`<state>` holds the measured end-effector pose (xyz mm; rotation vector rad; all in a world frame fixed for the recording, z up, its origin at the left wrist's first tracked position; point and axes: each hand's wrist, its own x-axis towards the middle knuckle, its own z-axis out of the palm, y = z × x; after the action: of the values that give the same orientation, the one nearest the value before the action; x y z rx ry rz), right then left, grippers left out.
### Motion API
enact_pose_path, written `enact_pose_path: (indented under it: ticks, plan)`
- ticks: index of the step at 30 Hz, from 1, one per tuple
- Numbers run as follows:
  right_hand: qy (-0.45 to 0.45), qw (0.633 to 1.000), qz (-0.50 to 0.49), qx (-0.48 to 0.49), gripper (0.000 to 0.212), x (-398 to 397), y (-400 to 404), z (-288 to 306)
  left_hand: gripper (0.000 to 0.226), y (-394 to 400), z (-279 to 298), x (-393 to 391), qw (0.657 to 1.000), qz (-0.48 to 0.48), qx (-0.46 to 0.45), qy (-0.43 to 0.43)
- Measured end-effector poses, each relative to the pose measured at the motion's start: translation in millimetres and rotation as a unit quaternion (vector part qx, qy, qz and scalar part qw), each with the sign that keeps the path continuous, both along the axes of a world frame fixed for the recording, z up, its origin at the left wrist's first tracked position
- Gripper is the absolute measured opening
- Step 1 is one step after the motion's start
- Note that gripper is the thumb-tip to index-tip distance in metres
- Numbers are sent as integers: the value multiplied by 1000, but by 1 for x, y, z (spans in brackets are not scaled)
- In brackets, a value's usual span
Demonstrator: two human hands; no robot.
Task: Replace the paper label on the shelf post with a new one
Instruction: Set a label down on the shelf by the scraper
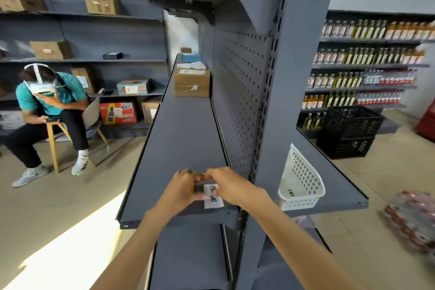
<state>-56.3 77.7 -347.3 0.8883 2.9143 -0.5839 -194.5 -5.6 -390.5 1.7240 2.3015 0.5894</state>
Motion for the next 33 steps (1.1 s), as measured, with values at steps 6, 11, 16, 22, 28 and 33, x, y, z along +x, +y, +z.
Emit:
enact_pose_path:
  ticks: [6, 11, 16, 22, 28, 33]
  plan:
    - [-71, 994, -87, 4, 43, -22, 16, -7, 64, 12, 1, -9, 998, 46, -24, -33]
    - [-86, 989, -117, -13, 36, -34, 23, -10, 53, 23, 1, -11, 997, 39, -55, -36]
    - [-91, 988, -121, -15, 38, -35, 24, -11, 49, 27, 2, -10, 995, 38, -87, -23]
    - [-71, 992, -108, 14, 38, -27, 16, -7, 41, 27, 0, -4, 995, 44, -77, -55]
    - [35, 993, -99, 49, 22, -16, 4, 0, 20, 12, -5, -4, 990, 68, 66, -107]
    - [112, 989, -72, 63, 8, -9, -12, 31, 13, -2, 21, 4, 967, 63, 182, -169]
